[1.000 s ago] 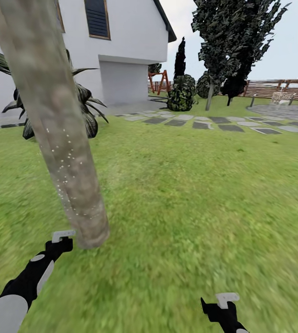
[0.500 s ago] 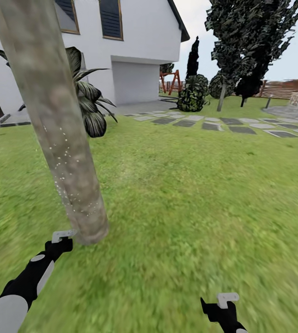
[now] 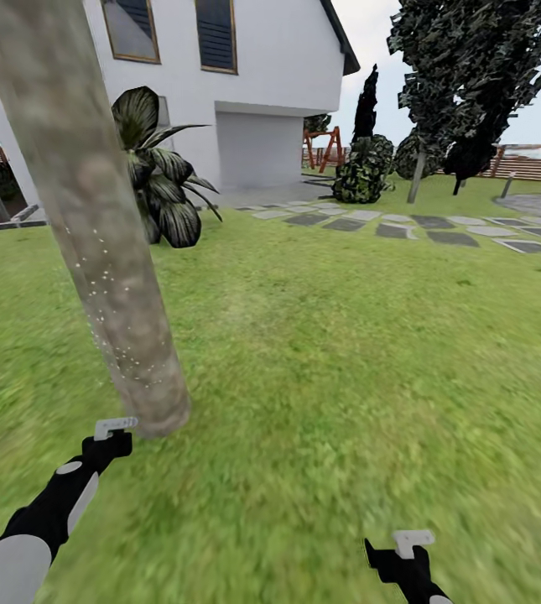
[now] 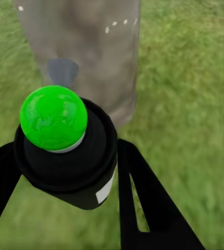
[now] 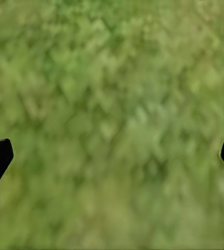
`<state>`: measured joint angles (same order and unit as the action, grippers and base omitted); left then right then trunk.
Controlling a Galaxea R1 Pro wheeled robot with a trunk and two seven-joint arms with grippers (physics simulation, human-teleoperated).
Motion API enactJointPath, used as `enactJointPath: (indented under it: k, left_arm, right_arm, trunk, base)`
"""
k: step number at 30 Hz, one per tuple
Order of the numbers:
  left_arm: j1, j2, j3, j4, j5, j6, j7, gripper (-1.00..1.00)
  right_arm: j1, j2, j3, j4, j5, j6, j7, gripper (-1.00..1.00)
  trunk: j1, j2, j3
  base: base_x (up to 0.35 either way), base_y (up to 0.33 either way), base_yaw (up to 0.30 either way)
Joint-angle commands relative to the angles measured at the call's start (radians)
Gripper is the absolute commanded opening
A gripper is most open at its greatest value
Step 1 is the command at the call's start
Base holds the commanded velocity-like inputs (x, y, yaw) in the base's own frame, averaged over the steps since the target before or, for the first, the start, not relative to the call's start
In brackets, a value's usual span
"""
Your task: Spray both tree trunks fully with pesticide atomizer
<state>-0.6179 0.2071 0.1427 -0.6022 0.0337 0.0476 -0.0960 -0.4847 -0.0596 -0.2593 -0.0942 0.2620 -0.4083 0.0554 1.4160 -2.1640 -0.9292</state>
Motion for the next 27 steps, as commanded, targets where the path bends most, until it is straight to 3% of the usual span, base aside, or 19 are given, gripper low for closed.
enactJointPath:
  k: [1, 14, 27]
  left_arm:
    - [0.0, 0.0, 0.0, 0.0, 0.0, 0.0, 0.0, -1.0]
    - [0.0, 0.0, 0.0, 0.001, 0.0, 0.013, 0.0, -1.0]
    - [0.0, 0.0, 0.001, 0.002, 0.0, 0.014, 0.0, -1.0]
  right_arm:
    - [0.0, -0.001, 0.0, 0.0, 0.0, -0.001, 0.0, 1.0]
    - [0.0, 0.0, 0.0, -0.001, 0.0, -0.001, -0.002, 1.0]
    - [0.0, 0.0, 0.0, 0.0, 0.0, -0.001, -0.002, 1.0]
  trunk:
    - [0.0, 0.0, 0.0]
    - [0.0, 0.0, 0.0]
    - [0.0, 0.0, 0.0]
  base:
    - [0.0, -0.276, 0.0]
    - [0.009, -0.276, 0.202]
    - [0.111, -0.267, 0.009]
